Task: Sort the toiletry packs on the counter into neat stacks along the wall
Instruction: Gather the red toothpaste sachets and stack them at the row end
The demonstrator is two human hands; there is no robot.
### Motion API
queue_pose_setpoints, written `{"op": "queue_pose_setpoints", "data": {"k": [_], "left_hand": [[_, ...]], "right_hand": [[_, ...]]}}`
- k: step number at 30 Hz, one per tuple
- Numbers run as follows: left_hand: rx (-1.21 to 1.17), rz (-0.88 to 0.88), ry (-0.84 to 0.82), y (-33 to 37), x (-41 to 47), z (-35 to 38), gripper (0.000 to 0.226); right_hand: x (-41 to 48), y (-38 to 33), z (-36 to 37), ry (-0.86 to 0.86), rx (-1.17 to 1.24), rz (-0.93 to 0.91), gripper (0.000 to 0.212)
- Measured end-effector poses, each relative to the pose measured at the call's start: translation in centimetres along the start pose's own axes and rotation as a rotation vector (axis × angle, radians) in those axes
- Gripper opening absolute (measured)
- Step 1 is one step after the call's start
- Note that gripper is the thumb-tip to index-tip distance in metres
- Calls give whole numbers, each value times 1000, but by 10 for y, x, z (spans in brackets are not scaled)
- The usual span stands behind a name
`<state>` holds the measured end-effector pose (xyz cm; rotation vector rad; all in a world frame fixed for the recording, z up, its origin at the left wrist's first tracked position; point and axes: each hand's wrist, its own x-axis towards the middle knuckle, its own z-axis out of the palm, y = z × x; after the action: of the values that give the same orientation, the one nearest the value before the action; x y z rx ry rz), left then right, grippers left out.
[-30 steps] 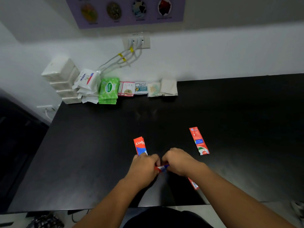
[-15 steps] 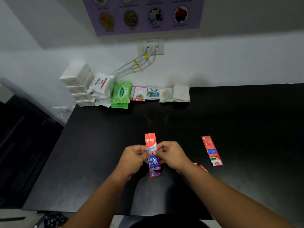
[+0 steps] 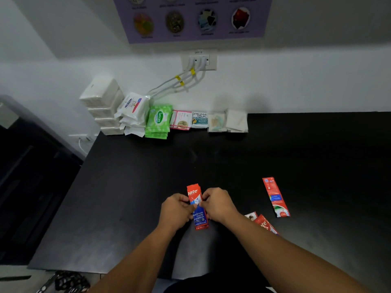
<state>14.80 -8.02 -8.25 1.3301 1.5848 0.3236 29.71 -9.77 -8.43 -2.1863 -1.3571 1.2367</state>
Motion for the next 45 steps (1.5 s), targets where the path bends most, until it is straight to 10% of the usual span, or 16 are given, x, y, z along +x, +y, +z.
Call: {"op": "queue_pose_setpoints", "data": {"k": [16,28,45], "left_hand": [[153,271,212,17,-2,0,15],[486,668,-207,59,-25,99,22],[826,662,-240,59,-28,124,39]], "right_hand": [[-24,15,-27,135,-42,-126,26],[-86,110,-96,181,-247,121,21],[-88,113,-82,100,-468,314,41]]}}
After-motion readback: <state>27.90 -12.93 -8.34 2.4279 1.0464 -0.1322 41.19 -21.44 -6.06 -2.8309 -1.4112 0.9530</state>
